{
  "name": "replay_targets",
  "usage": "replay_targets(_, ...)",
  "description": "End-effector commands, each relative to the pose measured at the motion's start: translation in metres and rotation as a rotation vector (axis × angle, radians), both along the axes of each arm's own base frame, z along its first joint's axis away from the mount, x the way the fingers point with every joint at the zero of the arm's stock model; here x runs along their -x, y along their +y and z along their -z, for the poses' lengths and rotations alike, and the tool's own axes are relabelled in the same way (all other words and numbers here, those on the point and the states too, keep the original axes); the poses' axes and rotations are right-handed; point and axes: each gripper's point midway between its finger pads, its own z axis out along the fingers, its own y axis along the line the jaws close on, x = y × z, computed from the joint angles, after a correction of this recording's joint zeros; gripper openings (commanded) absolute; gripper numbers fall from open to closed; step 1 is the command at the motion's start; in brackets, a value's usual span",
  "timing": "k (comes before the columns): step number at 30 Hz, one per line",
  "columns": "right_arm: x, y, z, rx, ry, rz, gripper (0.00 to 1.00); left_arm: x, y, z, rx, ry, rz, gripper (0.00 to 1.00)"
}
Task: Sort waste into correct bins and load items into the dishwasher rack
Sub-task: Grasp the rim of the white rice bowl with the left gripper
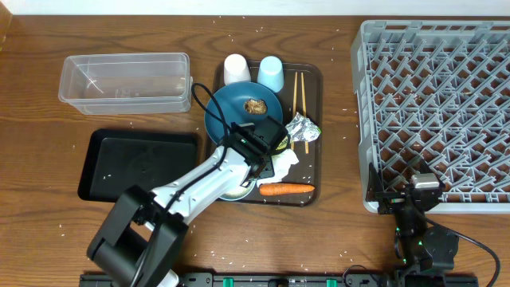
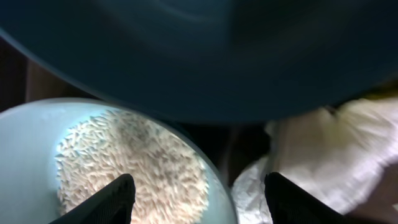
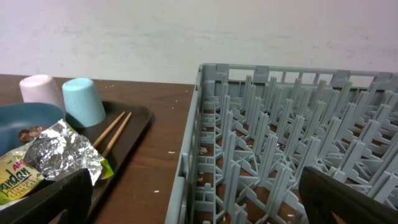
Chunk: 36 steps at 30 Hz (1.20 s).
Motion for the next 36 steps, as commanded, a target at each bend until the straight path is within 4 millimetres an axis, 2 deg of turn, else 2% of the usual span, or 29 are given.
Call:
replay_targets(1,0.000,0.003,0.000,0.001,-0.002,-0.011,0.99,-0.010,0.006,-0.001,-0.041,-0.039,-0.044,0.67)
replay_targets(19,0.000,0.003,0.000,0.001,-0.002,-0.011,0.99,-0.007,0.010,0.004,-0.059,-0.027,-0.045,0.54)
replay_targets(31,0.000,0.003,0.000,0.001,-0.002,-0.011,0.99,-0.007,0.010,0.009,-0.055,-0.028,-0.055,0.54)
replay_targets(36,0.000,0.003,0.000,0.001,-0.002,-0.011,0.99,-0.002,0.012,0.023,-0.079,0.008,-0.064,0.54)
